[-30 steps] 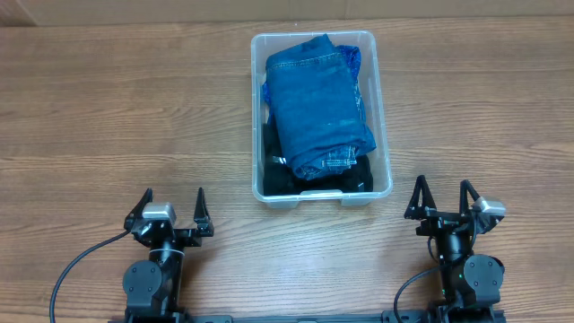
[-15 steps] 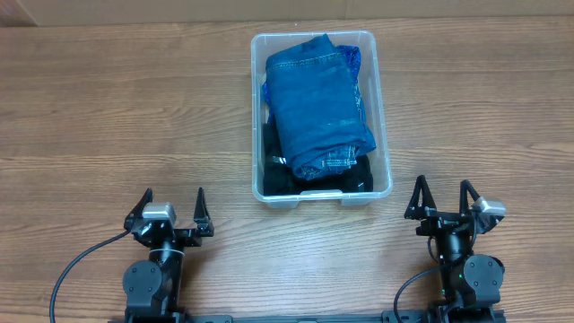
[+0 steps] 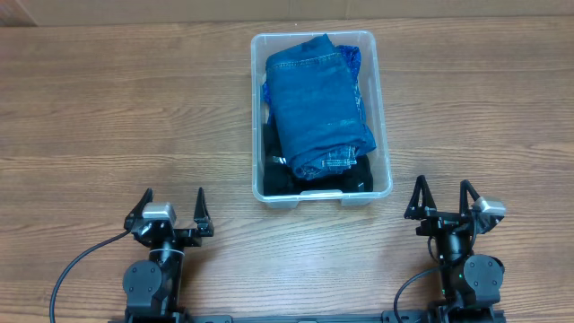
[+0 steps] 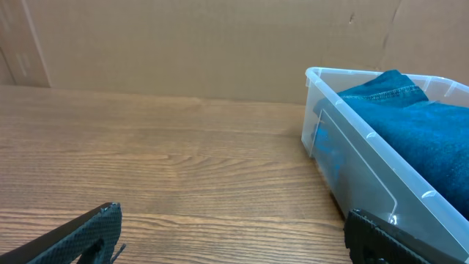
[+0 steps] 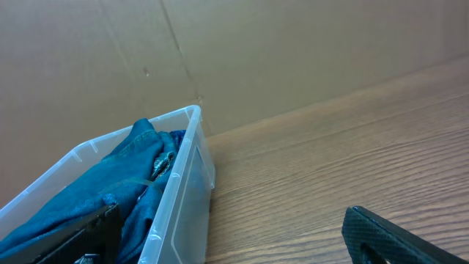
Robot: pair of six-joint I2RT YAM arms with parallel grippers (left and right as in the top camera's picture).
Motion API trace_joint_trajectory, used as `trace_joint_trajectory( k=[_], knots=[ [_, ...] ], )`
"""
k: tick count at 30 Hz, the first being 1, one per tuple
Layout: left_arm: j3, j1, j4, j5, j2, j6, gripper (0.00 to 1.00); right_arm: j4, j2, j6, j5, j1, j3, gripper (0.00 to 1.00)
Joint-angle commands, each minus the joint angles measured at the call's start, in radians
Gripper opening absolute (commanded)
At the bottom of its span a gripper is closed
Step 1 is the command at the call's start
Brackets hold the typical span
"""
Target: Pack container
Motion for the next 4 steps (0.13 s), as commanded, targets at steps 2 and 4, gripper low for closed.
trace_joint_trajectory(
  k=[2, 4],
  knots=[
    [-0.007, 0.006, 0.005, 0.004, -0.012, 0.023, 1.0, 0.005, -0.01, -0.003, -0.004, -0.005, -0.01, 1.0],
    [-0.007, 0.006, 0.005, 0.004, -0.012, 0.023, 1.0, 0.005, -0.01, -0.003, -0.004, -0.005, -0.01, 1.0]
  ],
)
